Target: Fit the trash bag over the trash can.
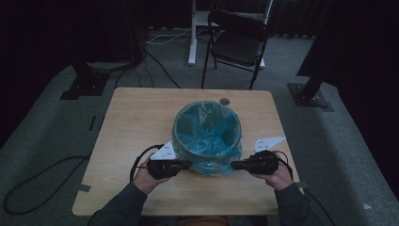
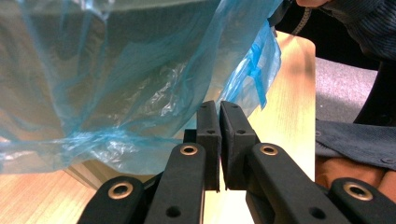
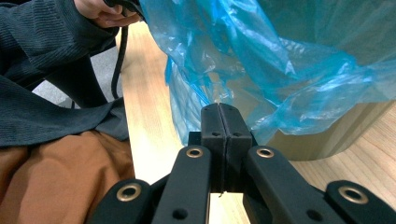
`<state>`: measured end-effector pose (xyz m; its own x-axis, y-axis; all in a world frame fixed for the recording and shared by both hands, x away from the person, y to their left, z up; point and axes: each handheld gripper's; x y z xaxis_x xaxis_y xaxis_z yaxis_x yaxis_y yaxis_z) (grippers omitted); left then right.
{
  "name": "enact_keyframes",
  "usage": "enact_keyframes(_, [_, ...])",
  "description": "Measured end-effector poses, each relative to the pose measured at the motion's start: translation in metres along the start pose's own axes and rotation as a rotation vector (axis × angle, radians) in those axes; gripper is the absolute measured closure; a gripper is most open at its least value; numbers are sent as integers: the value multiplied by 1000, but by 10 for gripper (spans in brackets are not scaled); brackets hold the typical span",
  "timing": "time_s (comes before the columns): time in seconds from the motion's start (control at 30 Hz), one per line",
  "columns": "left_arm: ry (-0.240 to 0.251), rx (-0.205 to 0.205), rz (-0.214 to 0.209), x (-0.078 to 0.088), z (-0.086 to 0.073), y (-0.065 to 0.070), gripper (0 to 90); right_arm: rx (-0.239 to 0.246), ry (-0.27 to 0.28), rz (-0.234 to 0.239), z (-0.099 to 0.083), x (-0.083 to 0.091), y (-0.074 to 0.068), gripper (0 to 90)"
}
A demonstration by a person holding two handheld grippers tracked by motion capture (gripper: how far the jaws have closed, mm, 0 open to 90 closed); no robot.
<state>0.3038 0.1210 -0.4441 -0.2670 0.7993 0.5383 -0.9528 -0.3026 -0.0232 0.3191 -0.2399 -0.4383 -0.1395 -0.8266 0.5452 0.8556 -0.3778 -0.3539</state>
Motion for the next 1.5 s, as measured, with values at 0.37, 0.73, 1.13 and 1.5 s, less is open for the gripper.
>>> enact_keyframes(0.37, [-1,37,6,3,-5,-5,861,-17,-16,-6,-4,-2,4,900])
enact_keyframes(0.73, [-14,56,21,5,-10,-9,851,-51,-54,-42,-7,-5,8,900])
enact_keyframes(1.13, [29,61,32,25,-9,-7,738,-4,30,8,-1,20,0,667])
enact_keyframes(1.5, [75,65,80,43,-3,-12,712,3,119,-40,7,44,1,651])
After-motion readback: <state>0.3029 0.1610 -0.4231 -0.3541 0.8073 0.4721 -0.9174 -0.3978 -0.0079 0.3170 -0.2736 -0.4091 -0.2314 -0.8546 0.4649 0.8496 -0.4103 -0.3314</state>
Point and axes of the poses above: each handheld gripper's, and its own axes: x roughly backward along the jaws, z roughly out of its top, y roughly to its right, and after that the axes turned 6 degrees about -x, right-handed
